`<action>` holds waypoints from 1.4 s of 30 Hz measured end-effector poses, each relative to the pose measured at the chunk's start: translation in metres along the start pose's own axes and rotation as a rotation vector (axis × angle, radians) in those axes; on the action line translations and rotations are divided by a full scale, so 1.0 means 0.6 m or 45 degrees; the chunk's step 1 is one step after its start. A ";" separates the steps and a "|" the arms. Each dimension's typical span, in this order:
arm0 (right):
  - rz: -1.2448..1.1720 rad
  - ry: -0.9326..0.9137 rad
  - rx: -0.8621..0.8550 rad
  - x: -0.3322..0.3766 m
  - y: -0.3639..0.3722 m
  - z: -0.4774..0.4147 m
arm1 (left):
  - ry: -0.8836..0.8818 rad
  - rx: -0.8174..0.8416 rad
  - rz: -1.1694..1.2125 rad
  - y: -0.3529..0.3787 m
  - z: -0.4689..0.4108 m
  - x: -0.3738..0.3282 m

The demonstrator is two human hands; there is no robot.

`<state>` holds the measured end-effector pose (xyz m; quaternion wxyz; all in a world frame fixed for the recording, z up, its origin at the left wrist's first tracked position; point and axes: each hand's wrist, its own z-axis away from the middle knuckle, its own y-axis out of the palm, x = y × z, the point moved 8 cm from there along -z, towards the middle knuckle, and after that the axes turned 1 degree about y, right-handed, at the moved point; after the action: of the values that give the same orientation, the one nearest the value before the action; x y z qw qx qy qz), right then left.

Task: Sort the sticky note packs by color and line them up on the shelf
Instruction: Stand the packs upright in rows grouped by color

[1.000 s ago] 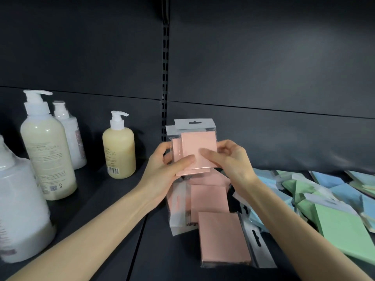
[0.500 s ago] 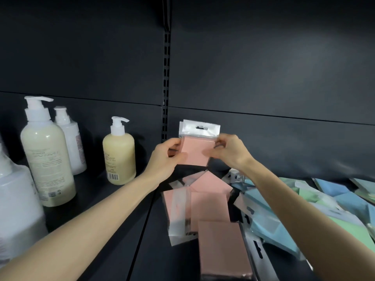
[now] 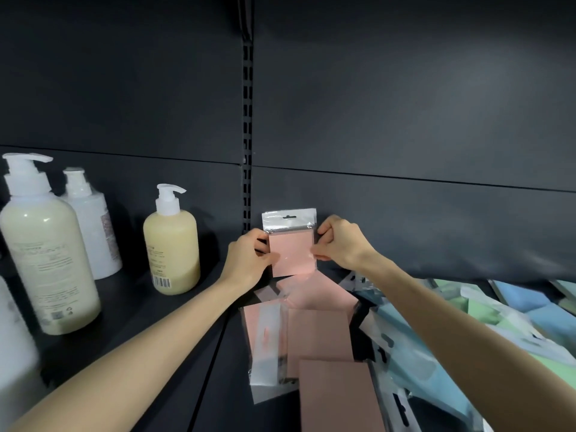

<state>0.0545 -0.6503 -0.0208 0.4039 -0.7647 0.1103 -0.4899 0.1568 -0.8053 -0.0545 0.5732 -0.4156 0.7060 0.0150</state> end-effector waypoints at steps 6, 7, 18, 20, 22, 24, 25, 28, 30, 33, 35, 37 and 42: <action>0.079 -0.025 0.048 -0.003 0.014 -0.007 | 0.024 -0.025 0.038 -0.002 0.000 -0.003; 0.081 -0.026 0.062 -0.003 0.017 -0.006 | 0.019 -0.022 0.036 -0.001 0.000 -0.001; 0.012 0.071 0.328 -0.012 0.045 0.019 | -0.002 0.068 0.020 0.000 0.001 0.007; 0.019 0.065 0.357 -0.011 0.043 0.024 | 0.000 0.083 0.005 0.001 0.002 0.005; 0.063 0.050 0.326 -0.010 0.036 0.021 | 0.009 0.083 -0.007 0.002 0.003 0.001; 0.135 0.026 0.246 -0.008 0.029 0.013 | 0.030 0.069 -0.035 0.004 0.002 -0.004; 0.177 0.012 0.212 -0.007 0.027 0.010 | 0.045 0.063 -0.061 0.006 0.001 -0.007; 0.281 0.006 0.191 -0.008 0.030 0.006 | 0.074 0.076 -0.168 0.009 -0.003 -0.011; 0.331 0.003 0.212 -0.011 0.035 0.006 | 0.078 0.096 -0.214 0.010 -0.005 -0.010; 0.363 -0.006 0.196 -0.013 0.033 0.006 | 0.090 0.115 -0.258 0.015 -0.004 -0.010; 0.376 -0.001 0.195 -0.013 0.028 0.006 | 0.083 0.121 -0.254 0.016 -0.004 -0.009; 0.385 0.003 0.199 -0.013 0.022 0.007 | 0.078 0.118 -0.270 0.014 -0.005 -0.007; 0.357 0.008 0.150 -0.008 -0.006 0.018 | 0.027 0.173 -0.330 0.016 0.000 -0.002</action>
<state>0.0604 -0.6395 -0.0234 0.5121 -0.7153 0.1885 -0.4365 0.1510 -0.7981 -0.0578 0.5898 -0.4636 0.6518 -0.1112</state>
